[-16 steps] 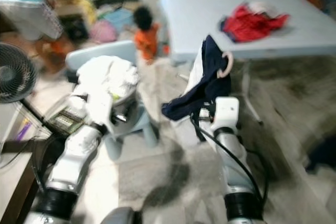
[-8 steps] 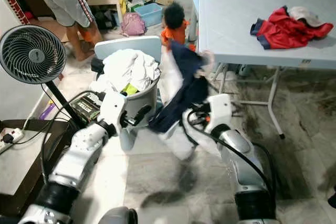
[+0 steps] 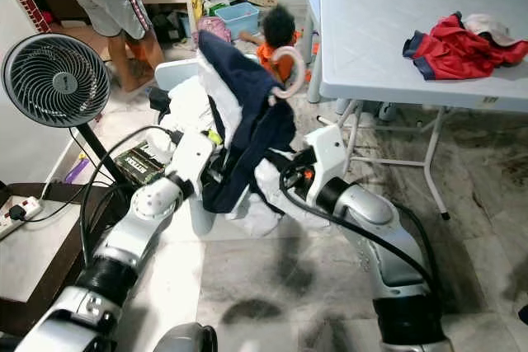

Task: Hang hanger

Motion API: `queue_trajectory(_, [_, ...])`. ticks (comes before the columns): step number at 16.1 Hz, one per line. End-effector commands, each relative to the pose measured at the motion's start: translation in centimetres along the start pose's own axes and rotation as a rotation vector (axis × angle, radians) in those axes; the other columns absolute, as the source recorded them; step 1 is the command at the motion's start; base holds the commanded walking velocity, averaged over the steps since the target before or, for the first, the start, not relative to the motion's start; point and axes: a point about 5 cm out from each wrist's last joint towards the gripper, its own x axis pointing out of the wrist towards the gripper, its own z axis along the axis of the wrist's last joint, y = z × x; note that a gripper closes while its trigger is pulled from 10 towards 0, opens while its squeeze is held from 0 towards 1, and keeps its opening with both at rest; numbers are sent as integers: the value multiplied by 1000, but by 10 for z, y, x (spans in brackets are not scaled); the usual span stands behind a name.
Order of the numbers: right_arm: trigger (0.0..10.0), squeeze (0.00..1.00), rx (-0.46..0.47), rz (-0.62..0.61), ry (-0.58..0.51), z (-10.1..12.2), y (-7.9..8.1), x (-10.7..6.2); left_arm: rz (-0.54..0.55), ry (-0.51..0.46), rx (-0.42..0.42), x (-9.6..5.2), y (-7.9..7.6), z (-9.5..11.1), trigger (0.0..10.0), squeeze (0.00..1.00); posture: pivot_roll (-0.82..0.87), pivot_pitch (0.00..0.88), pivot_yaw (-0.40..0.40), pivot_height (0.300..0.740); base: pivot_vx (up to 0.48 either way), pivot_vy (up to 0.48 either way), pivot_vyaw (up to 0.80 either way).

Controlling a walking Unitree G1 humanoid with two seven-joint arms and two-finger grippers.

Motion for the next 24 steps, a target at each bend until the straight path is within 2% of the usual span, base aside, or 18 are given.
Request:
queue_trajectory(1, [10000, 0, -24, 71, -37, 12, 10, -1, 41, 7, 23, 1, 10, -2, 10000, 0, -31, 0, 31, 740, 0, 0, 0])
queue_trajectory(4, [10000, 0, -25, 130, 9, 8, 14, -8, 119, 37, 55, -2, 29, -10, 10000, 0, -26, 0, 29, 740, 0, 0, 0])
queue_trajectory(6, [10000, 0, -62, 162, 96, -2, 10, -16, 178, 57, 74, -6, 45, -15, 10000, 0, -22, 0, 22, 740, 0, 0, 0])
queue_trajectory(7, [10000, 0, -70, 151, 107, -3, 8, -17, 182, 56, 71, -6, 46, -16, 10000, 0, -23, 0, 20, 740, 0, 0, 0])
queue_trajectory(10, [10000, 0, -124, 256, 215, -16, 14, -27, 236, 82, 117, -11, 59, -22, 10000, 0, -20, 0, 14, 740, 0, 0, 0])
queue_trajectory(13, [10000, 0, -246, 235, 390, -38, -5, -49, 326, 101, 143, -20, 82, -26, 10000, 0, -15, 1, 12, 740, 0, 0, 0])
queue_trajectory(16, [10000, 0, -343, 244, 490, -42, -21, -66, 390, 119, 152, -26, 92, -30, 10000, 0, -15, 0, 15, 740, 0, 0, 0])
queue_trajectory(18, [10000, 0, -362, 274, 521, -40, -26, -75, 402, 122, 157, -27, 94, -30, 10000, 0, -14, 5, 17, 740, 0, 0, 0])
queue_trajectory(19, [10000, 0, -370, 314, 541, -35, -30, -85, 407, 126, 158, -27, 95, -31, 10000, 0, -18, 6, 19, 740, 0, 0, 0])
queue_trajectory(21, [10000, 0, -351, 390, 524, -22, -30, -99, 407, 134, 155, -28, 97, -33, 10000, 0, -20, 6, 21, 740, 0, 0, 0])
queue_trajectory(22, [10000, 0, -316, 406, 477, -9, -33, -105, 403, 140, 148, -28, 96, -35, 10000, 0, -22, 8, 24, 740, 0, 0, 0])
queue_trajectory(24, [10000, 0, -308, 378, 376, 12, -39, -102, 390, 149, 132, -27, 94, -37, 10000, 0, -35, 8, 29, 740, 0, 0, 0])
